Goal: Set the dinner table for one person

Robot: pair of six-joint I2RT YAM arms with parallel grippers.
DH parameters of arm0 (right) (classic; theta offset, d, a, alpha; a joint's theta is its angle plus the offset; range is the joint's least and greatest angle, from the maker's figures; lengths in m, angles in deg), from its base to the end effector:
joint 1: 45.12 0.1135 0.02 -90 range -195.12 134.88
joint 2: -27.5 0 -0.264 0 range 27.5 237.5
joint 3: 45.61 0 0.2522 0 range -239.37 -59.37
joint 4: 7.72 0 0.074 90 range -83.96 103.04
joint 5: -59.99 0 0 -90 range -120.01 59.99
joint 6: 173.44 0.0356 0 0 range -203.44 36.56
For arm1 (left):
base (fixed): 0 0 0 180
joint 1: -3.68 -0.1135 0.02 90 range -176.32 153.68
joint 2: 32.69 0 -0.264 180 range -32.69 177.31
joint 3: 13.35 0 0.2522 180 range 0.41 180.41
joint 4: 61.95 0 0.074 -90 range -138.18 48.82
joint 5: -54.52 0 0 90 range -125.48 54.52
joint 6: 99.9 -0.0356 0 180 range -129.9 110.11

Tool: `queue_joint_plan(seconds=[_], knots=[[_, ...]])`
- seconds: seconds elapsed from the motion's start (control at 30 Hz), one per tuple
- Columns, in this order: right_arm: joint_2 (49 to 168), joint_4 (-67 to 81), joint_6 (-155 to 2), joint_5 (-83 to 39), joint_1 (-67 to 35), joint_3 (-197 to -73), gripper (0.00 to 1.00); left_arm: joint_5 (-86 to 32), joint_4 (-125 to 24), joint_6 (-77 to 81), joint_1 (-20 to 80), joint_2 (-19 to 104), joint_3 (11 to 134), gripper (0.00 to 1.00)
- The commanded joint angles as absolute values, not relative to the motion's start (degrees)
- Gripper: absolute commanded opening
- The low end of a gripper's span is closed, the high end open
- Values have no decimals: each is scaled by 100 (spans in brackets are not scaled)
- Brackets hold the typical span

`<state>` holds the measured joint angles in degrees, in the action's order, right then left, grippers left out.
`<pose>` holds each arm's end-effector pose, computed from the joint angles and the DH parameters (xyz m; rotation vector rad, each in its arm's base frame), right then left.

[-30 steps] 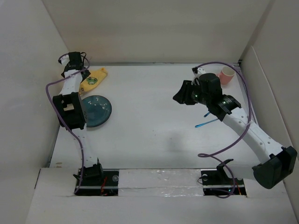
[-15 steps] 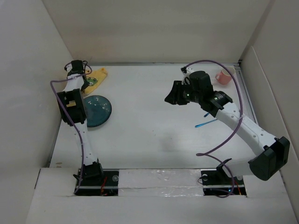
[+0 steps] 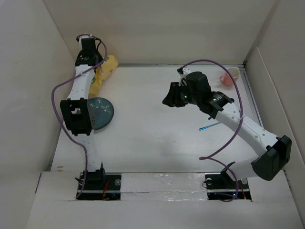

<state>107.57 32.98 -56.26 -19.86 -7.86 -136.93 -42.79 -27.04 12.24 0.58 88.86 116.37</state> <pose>0.2483 0.1968 0.3691 -0.3058 2.1739 0.8471 0.5044 0.0319 0.3251 -0.5222 1.9662 -0.0790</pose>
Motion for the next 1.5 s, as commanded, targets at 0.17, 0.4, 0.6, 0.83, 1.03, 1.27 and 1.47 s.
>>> queue_joint_plan(seconds=[0.17,0.4,0.6,0.83,1.03,1.27,1.47], knots=[[10844,3258,-5874,-2491,-960,-14497,52,-3847,-3578,1734,1350,6392,11477,0],[10704,3206,-5813,-2631,-1408,-14507,66,-3303,-3413,1884,2046,6933,11413,0],[10573,3189,-5427,-2834,-1770,-13735,77,-3812,-2894,1542,2985,8471,12081,7],[10599,3250,-5251,-2870,-2007,-12830,82,-3074,-2445,1446,3189,8896,12145,63],[10782,2925,-5207,-2395,-1691,-12468,0,-4066,-3077,1400,2874,7209,10169,59],[12073,3047,-5330,-2614,-742,-12923,30,-3954,-3982,1875,1327,6600,8163,60],[11988,2924,-5224,-2438,-689,-12784,50,-3486,-3843,2139,869,7969,9451,60]])
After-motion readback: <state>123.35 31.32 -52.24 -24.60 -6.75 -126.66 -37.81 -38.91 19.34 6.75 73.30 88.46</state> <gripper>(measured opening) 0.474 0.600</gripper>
